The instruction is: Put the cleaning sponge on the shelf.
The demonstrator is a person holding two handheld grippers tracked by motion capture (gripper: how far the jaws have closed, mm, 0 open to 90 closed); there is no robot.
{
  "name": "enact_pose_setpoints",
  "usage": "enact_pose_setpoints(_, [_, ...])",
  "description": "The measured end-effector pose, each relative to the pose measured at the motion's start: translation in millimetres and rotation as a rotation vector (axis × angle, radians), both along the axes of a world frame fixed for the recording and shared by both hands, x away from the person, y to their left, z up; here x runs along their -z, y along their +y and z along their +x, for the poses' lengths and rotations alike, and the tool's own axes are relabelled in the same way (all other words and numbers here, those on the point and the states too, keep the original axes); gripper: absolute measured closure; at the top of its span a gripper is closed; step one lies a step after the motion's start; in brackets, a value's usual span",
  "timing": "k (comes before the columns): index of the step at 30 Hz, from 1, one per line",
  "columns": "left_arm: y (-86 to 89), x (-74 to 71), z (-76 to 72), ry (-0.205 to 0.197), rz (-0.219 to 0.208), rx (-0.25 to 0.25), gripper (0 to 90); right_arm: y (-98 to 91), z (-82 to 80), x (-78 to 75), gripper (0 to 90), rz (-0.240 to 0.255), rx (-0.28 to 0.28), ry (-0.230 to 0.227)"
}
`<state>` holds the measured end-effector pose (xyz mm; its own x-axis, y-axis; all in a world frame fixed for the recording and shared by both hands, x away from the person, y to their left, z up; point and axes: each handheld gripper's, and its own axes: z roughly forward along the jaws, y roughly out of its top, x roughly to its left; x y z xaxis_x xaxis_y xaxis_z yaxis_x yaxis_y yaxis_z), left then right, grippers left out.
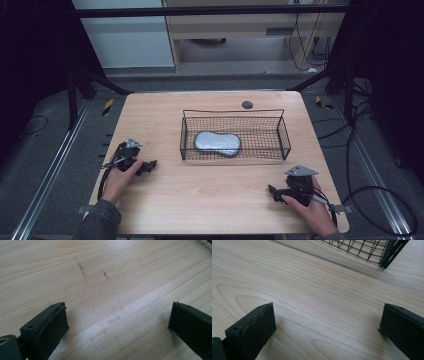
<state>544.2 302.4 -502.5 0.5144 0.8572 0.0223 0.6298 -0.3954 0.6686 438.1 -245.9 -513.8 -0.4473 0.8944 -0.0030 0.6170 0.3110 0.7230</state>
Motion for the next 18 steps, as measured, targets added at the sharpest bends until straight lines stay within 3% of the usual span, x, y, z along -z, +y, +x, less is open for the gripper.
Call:
enact_pose_setpoints(9, [1.3, 4.8, -0.9, -0.045, -0.033, 0.0, 0.0, 0.0, 0.0, 0.0, 0.3, 0.0, 0.0, 0.0])
enact_pose_setpoints(18, [1.3, 5.1, -1.2, -0.046, -0.035, -0.001, 0.0, 0.0, 0.0, 0.0, 0.3, 0.0, 0.0, 0.0])
